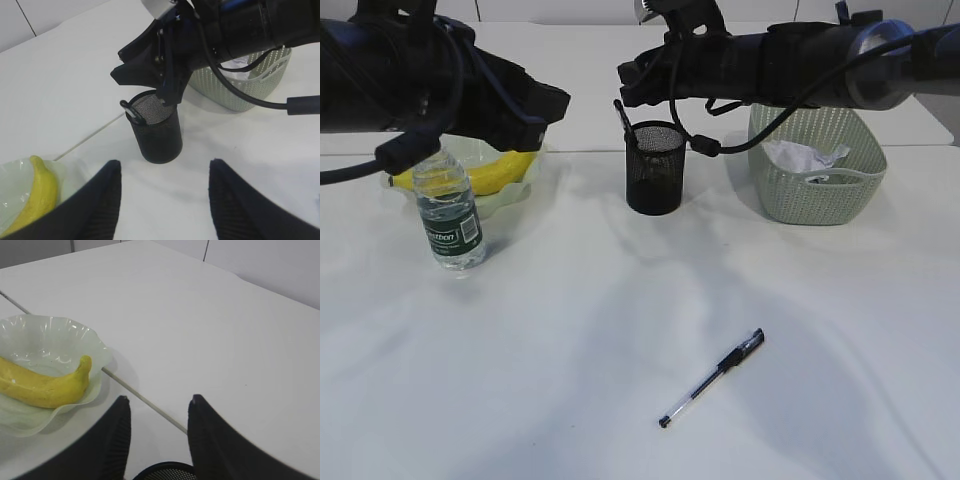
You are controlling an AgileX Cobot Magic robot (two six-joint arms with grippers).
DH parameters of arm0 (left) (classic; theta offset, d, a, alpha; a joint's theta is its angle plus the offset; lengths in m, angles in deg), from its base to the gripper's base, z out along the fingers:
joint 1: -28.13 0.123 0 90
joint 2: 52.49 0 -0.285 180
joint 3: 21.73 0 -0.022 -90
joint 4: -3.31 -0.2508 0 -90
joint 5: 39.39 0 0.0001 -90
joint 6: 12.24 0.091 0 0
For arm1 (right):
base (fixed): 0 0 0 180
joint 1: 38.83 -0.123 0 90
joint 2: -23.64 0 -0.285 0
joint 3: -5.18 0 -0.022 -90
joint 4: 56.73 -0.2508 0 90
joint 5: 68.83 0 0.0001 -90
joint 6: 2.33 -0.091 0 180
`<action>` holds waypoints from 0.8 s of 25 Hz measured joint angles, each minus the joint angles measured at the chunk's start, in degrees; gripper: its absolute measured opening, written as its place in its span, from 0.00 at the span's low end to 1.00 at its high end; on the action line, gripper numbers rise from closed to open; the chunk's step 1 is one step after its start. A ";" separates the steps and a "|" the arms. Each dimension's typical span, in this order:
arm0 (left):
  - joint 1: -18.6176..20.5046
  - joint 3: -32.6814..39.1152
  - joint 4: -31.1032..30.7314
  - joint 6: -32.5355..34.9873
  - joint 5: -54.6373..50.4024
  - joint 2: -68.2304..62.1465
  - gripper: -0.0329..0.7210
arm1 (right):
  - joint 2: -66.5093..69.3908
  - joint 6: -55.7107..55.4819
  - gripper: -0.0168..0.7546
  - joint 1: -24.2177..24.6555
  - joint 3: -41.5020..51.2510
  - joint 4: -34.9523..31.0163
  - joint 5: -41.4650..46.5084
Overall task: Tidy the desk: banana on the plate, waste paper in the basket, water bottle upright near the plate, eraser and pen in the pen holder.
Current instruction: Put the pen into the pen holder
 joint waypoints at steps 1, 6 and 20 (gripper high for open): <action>0.00 0.00 0.00 0.00 0.00 0.00 0.58 | 0.00 0.00 0.40 0.00 0.00 0.00 0.00; 0.00 0.00 0.00 0.00 0.00 0.00 0.58 | 0.00 0.00 0.43 0.00 0.00 0.00 0.00; 0.00 7.16 -15.13 0.00 0.23 -2.14 0.58 | -6.95 -0.14 0.43 0.00 1.42 0.00 0.00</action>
